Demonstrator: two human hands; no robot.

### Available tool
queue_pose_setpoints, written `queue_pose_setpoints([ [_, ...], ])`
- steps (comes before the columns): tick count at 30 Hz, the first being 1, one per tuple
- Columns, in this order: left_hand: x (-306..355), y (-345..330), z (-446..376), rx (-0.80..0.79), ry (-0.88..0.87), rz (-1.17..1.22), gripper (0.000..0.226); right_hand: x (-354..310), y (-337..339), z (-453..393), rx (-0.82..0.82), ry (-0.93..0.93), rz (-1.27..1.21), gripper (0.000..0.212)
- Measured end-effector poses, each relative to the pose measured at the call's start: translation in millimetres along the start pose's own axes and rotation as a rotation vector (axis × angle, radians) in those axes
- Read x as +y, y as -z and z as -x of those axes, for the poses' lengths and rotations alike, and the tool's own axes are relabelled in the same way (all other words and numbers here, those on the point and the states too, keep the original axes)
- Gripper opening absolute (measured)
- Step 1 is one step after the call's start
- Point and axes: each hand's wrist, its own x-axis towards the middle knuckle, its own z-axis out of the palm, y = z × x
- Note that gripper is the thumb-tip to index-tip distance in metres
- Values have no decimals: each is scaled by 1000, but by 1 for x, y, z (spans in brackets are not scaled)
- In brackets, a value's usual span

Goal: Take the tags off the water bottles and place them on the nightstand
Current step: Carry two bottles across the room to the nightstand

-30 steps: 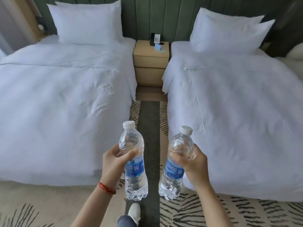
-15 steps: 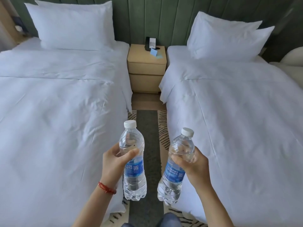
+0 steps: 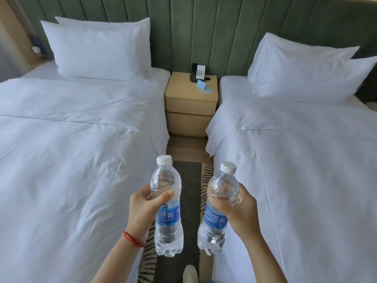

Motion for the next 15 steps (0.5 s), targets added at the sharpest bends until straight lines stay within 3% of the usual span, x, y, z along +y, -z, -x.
queue_pose_setpoints([
  [5,14,-28,-74,9,-22,-9,29,-4,-2,-92,-29,14,-13,56],
  [9,11,-41,-139,16,-17,7,33,9,-13,-159,-34,-10,2,39],
  [15,2,-59,-264,2,19,26,32,31,-54,-271,-26,-32,21,36],
])
